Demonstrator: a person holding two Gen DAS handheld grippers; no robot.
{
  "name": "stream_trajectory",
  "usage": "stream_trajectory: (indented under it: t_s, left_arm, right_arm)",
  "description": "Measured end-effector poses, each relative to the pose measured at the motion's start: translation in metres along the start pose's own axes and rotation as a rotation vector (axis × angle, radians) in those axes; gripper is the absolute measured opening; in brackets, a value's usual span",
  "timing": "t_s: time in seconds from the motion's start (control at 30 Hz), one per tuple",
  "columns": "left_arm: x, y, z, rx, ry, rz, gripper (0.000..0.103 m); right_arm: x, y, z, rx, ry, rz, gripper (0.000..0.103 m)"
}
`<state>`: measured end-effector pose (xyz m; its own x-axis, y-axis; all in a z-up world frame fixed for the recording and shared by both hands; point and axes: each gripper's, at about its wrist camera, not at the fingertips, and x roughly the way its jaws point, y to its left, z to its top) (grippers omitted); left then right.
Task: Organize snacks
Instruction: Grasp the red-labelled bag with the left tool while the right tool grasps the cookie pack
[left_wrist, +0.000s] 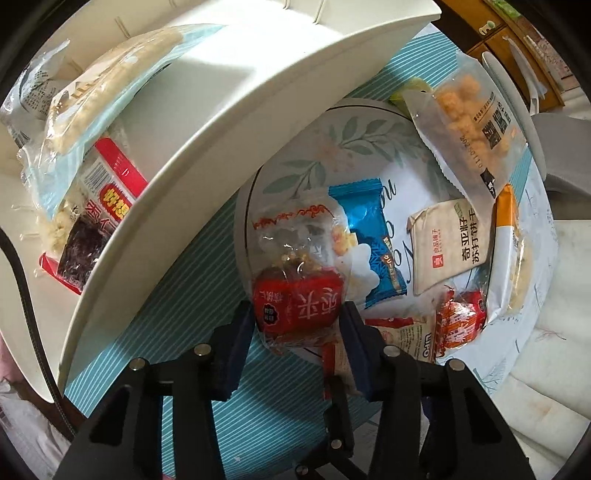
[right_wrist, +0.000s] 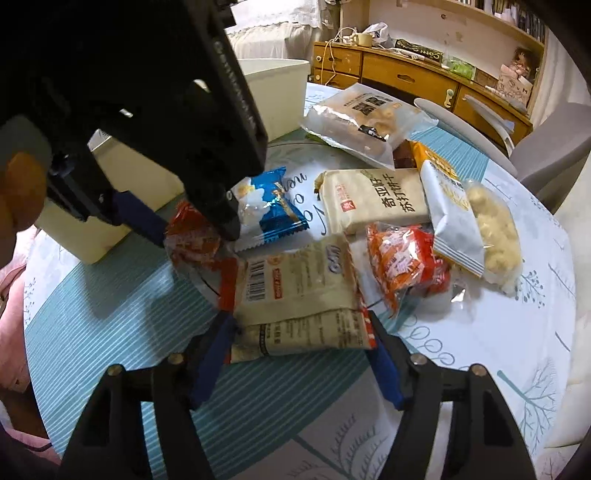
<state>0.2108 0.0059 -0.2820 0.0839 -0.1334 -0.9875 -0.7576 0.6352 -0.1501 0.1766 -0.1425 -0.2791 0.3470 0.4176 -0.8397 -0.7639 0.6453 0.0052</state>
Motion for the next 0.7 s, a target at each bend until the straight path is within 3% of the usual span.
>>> stream_trajectory:
  t_s: [0.2, 0.47, 0.6, 0.7]
  left_arm:
    - [-0.002, 0.005, 0.007, 0.001, 0.017, -0.001, 0.045]
    - [-0.012, 0.010, -0.006, 0.035, 0.031, -0.003, 0.045]
    - [-0.023, 0.013, -0.014, 0.057, 0.029, -0.002, 0.045]
    - [-0.036, 0.017, -0.022, 0.076, 0.024, -0.011, 0.045]
  right_arm:
    - [-0.002, -0.002, 0.003, 0.017, 0.007, 0.020, 0.052]
    - [-0.011, -0.004, 0.006, 0.051, 0.022, 0.010, 0.046]
    - [-0.024, -0.006, 0.005, 0.085, 0.015, 0.000, 0.030]
    - [-0.036, -0.007, 0.005, 0.113, 0.009, -0.006, 0.024]
